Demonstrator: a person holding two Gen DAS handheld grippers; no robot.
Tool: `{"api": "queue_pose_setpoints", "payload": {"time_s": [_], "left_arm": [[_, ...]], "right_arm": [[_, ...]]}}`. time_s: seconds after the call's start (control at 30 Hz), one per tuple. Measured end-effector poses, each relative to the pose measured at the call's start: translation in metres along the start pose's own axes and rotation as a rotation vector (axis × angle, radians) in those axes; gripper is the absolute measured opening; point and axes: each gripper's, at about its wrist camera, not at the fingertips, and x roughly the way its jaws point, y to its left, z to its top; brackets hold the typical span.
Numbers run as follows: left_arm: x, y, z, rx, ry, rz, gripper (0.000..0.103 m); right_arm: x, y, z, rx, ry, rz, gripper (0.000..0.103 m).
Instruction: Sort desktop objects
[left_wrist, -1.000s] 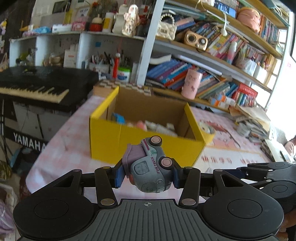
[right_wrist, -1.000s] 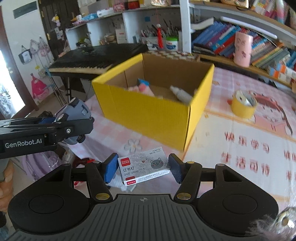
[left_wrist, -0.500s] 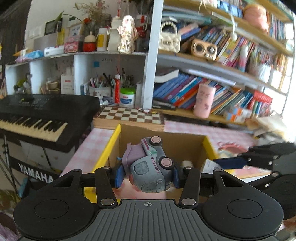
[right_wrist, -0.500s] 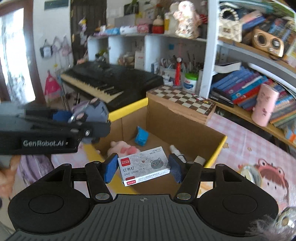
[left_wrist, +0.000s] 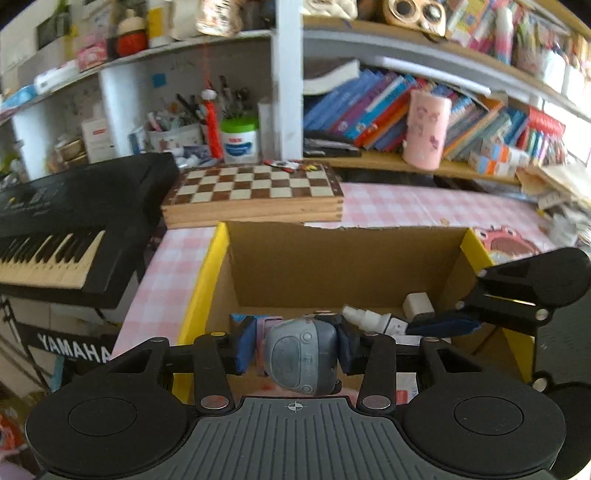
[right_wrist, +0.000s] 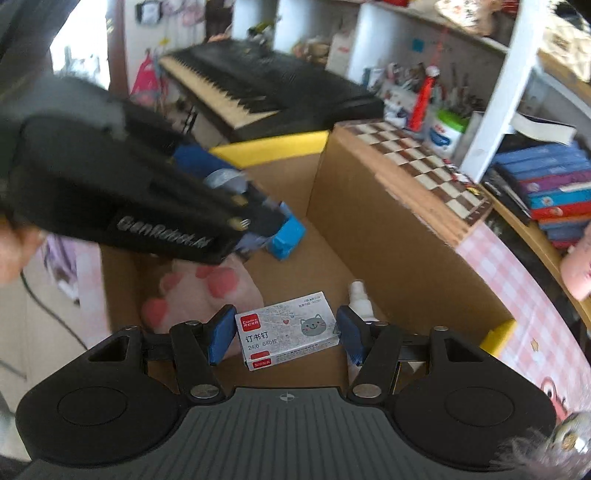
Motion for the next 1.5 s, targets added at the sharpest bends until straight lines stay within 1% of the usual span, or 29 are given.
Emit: {"api": "queue_pose_setpoints", "payload": {"time_s": [0.1, 0.23, 0.37, 0.43, 0.57, 0.63, 0.67, 0.73, 0.77, 0.8, 0.83, 0.87, 0.9, 1.0, 1.13, 1.3, 1.5], "left_arm": [[0.017, -0.004, 0.003, 0.047, 0.045, -0.007, 0.042], [0.036, -0.006, 0.002, 0.060, 0.096, 0.020, 0.042], [0.037, -0.007, 0.003, 0.066, 0.110, 0.006, 0.042], [0.037, -0.007, 0.003, 0.068, 0.120, 0.009, 0.042], [0.039, -0.006, 0.006, 0.060, 0.127, 0.017, 0.043], [0.039, -0.007, 0.006, 0.067, 0.122, 0.021, 0.044], [0.039, -0.008, 0.006, 0.072, 0.120, 0.021, 0.045], [0.037, -0.009, 0.006, 0.080, 0.111, 0.024, 0.058], [0.035, -0.010, 0.007, 0.083, 0.100, 0.026, 0.069], [0.032, -0.012, 0.007, 0.086, 0.078, 0.039, 0.076], [0.028, -0.013, 0.006, 0.088, 0.053, 0.058, 0.077], [0.024, -0.014, 0.005, 0.084, 0.032, 0.074, 0.079], [0.020, -0.015, 0.005, 0.077, 0.017, 0.079, 0.080], [0.003, -0.017, 0.005, 0.056, -0.040, 0.082, 0.082], [-0.021, -0.019, 0.007, 0.047, -0.119, 0.097, 0.084], [-0.052, -0.022, 0.007, 0.010, -0.201, 0.090, 0.089], [-0.085, -0.024, -0.002, -0.043, -0.263, 0.067, 0.090]], "right_arm": [[0.010, 0.000, 0.002, -0.055, 0.029, 0.008, 0.057], [0.018, -0.004, 0.006, -0.117, 0.049, 0.006, 0.057], [0.025, -0.013, 0.004, -0.138, 0.076, 0.007, 0.057], [0.025, -0.017, 0.005, -0.125, 0.082, 0.033, 0.057], [0.028, -0.010, 0.005, -0.171, 0.096, 0.013, 0.057], [0.029, -0.011, 0.006, -0.174, 0.099, 0.014, 0.057], [0.029, -0.011, 0.006, -0.169, 0.098, 0.015, 0.057], [0.029, -0.011, 0.006, -0.162, 0.095, 0.010, 0.058], [0.029, -0.011, 0.007, -0.163, 0.091, 0.005, 0.060], [0.029, -0.010, 0.007, -0.163, 0.088, 0.000, 0.062], [0.028, -0.010, 0.007, -0.161, 0.080, -0.009, 0.067], [0.026, -0.011, 0.007, -0.157, 0.067, -0.013, 0.074], [0.023, -0.011, 0.007, -0.150, 0.048, -0.018, 0.077], [0.005, -0.016, 0.006, -0.115, -0.028, -0.043, 0.077], [-0.023, -0.028, 0.004, -0.009, -0.102, -0.071, 0.078], [-0.055, -0.033, -0.003, 0.090, -0.182, -0.139, 0.078], [-0.094, -0.027, -0.023, 0.201, -0.276, -0.249, 0.080]]}}
